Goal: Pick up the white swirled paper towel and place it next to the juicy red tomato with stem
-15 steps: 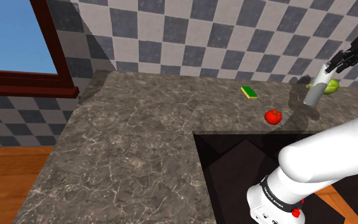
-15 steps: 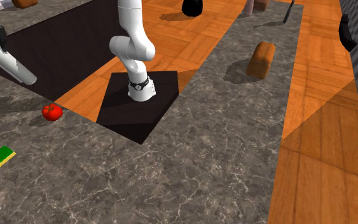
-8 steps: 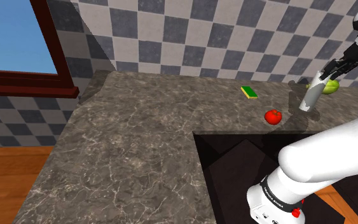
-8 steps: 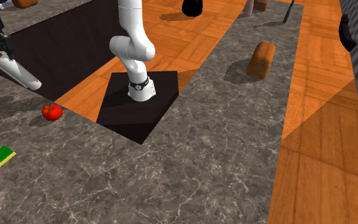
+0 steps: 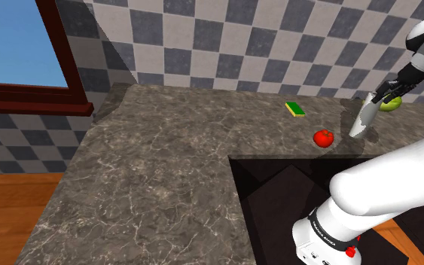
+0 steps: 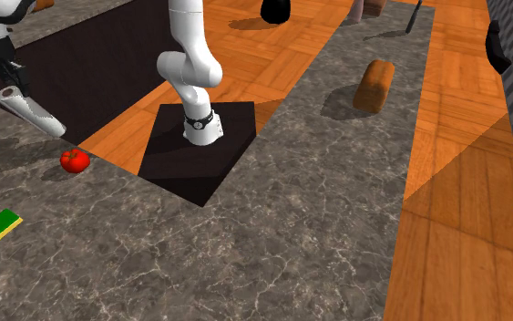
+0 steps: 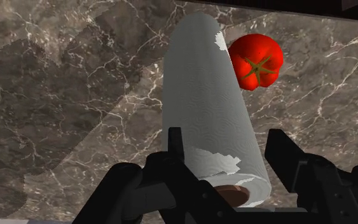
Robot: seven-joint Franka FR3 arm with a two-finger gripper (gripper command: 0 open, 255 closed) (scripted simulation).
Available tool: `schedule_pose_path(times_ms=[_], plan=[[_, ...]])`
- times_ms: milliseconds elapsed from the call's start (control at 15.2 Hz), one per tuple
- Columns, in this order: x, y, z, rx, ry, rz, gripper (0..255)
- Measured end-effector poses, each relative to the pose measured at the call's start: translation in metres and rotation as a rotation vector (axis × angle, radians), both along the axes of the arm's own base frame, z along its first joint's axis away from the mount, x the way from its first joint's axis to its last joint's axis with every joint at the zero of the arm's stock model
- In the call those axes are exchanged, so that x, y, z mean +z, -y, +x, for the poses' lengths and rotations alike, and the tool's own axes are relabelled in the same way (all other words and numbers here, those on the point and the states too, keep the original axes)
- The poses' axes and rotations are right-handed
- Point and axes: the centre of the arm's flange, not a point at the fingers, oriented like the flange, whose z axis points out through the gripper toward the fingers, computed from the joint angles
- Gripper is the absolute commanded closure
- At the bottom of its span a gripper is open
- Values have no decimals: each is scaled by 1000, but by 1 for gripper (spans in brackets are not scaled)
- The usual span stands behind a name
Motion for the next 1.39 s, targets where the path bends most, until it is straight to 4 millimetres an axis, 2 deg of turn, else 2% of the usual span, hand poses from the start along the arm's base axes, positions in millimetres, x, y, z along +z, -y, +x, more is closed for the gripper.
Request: schedule_pose_path(times_ms=[1056, 1386], plan=[[-83, -2, -1, 0, 0, 0, 255], [-88, -1, 0, 0, 0, 0, 255]])
